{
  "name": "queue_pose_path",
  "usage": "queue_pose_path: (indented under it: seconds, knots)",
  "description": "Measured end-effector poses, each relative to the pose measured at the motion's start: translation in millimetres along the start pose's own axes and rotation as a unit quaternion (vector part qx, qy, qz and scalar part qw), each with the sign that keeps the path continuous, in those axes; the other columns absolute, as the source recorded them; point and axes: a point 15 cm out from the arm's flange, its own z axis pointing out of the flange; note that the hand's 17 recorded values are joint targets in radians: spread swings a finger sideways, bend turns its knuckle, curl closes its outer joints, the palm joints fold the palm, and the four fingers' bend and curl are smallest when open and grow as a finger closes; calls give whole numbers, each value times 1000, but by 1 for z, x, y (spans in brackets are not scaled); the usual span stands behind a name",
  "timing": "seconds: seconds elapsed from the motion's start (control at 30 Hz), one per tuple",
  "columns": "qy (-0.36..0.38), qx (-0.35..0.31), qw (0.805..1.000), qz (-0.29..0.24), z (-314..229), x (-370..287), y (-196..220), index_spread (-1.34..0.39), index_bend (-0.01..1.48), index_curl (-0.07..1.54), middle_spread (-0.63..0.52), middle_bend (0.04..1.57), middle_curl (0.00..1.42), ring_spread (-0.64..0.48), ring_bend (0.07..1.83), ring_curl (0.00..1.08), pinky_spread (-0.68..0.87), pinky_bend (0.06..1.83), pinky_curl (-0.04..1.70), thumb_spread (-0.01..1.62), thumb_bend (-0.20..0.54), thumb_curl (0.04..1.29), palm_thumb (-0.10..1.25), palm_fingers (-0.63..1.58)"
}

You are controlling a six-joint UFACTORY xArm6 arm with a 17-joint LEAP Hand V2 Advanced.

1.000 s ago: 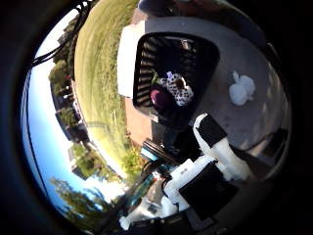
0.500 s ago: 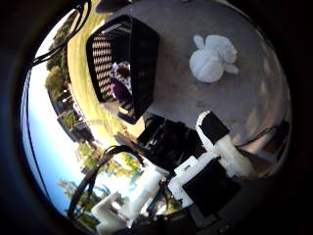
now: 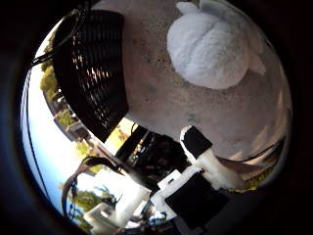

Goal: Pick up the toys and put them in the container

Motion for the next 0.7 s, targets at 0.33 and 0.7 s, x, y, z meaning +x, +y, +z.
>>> queue_pose_path:
  seconds: [0.33,0.7]
  knots:
    - [40,-17,999,-9,16,1,-7,-253,111,238,-79,501,442,168,721,429,408,503,265,1049,-14,317,655,783]
    - [35,52,998,17,-9,46,-8,-606,366,174,-259,923,804,-32,1242,749,357,1148,568,1036,11,433,904,1075]
